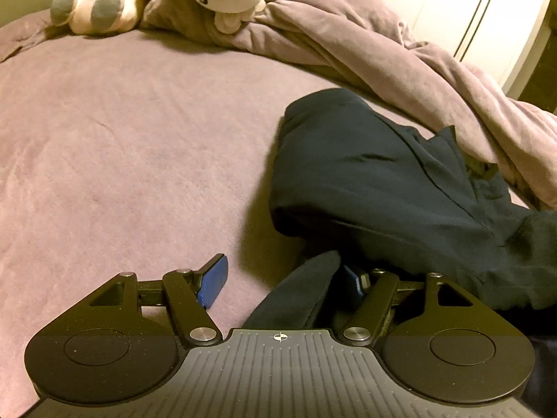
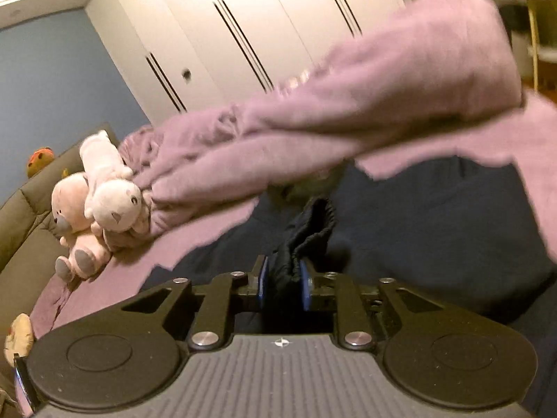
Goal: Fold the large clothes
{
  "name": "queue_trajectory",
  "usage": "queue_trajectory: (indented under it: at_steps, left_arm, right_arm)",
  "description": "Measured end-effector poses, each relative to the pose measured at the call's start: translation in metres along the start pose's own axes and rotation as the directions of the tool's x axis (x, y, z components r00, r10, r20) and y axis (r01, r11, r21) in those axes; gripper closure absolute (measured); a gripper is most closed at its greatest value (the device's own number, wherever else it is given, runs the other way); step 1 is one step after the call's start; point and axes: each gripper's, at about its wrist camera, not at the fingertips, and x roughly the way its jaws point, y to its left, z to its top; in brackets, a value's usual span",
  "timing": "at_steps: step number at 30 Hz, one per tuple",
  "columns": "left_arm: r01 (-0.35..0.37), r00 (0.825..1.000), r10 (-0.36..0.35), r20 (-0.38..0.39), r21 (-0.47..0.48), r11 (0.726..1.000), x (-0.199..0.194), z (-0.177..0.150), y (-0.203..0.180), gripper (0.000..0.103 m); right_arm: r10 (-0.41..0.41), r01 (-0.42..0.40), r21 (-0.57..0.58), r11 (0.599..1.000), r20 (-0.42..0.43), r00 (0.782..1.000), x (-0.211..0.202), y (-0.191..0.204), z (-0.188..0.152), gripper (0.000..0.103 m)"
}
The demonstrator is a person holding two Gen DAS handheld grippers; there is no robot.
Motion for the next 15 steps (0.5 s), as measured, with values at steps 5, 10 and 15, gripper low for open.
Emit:
queue_trajectory:
  at_steps: [5,10,15]
  left_arm:
    - [0.010,1.000,-0.010,0.001,0.003,1.000,-0.003,-0.003,-0.002,0.030]
    - [0.053,0.998,-0.054,0.018,0.053,0.997,-0.014,-0.012,-0.018,0.030]
    - [0.089,0.995,-0.096,0.030,0.166,0.982,-0.025,-0.029,-0.053,0.027]
  right_arm:
    - [0.043,-0.035,0.150,0.988,-0.048,0.998,0.020,-0.026,-0.010,0.073]
    - [0.045,-0.041,0.117,0.992,-0.033,0.998,0.026,-0.012,-0.007,0.090]
    - [-0.020,0.025,-0.019,1.000,0.221,0.975,-0.018,0.015,0.014,0.092]
